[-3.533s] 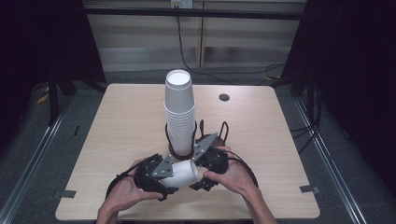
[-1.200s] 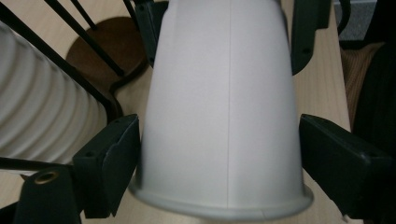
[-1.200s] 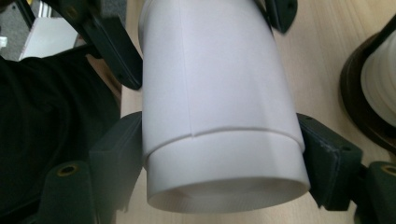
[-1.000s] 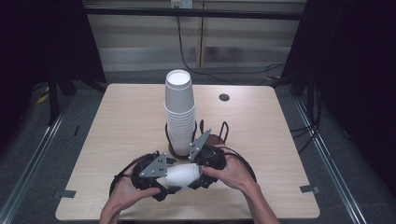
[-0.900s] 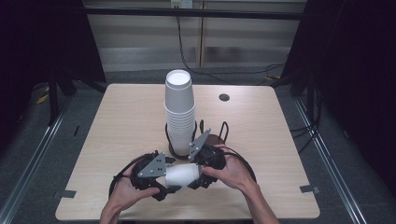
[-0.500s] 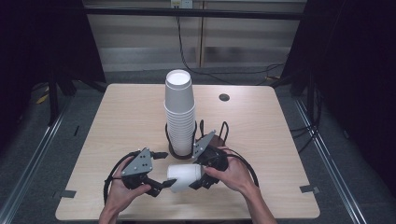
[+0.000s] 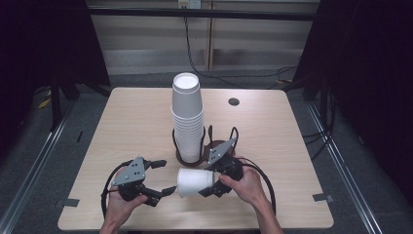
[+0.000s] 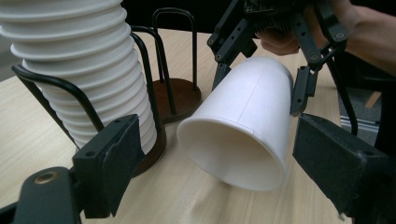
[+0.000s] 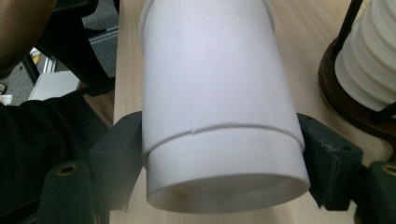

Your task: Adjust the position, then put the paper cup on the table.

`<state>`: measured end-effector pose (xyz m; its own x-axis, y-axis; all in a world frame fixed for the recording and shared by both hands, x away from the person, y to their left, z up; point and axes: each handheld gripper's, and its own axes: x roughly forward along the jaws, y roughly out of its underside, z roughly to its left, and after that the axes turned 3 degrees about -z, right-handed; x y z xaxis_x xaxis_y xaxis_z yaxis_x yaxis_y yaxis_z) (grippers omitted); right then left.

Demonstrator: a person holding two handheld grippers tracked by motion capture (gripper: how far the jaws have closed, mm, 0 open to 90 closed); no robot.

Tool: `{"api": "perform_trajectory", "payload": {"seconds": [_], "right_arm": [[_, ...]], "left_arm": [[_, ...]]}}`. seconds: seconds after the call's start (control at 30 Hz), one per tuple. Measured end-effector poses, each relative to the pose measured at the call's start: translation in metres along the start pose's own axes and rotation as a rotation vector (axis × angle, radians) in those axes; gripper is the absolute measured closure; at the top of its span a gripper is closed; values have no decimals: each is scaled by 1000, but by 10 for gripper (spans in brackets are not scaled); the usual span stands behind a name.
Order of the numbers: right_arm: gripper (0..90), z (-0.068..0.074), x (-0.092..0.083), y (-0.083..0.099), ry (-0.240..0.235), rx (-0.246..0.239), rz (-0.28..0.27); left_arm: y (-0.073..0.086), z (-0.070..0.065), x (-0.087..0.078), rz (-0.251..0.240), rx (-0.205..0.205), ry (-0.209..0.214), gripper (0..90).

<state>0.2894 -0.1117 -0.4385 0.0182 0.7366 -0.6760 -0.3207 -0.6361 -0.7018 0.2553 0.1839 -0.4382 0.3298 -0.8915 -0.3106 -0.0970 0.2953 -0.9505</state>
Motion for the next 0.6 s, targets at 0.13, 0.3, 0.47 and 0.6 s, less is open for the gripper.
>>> {"api": "perform_trajectory", "payload": {"seconds": [0.13,0.3,0.47,0.6], "right_arm": [[230,0,3,1,7,0,-4],[230,0,0,5,14,8,-42],[230,-1,2,4,18,0,-62],[230,1,1,2,20,-1,-79]], "left_arm": [[4,-2,0,-7,-19,2,155],[10,-2,2,-34,-44,2,155],[11,-3,5,-35,-50,-2,155],[11,-4,3,-58,-56,-6,155]]}}
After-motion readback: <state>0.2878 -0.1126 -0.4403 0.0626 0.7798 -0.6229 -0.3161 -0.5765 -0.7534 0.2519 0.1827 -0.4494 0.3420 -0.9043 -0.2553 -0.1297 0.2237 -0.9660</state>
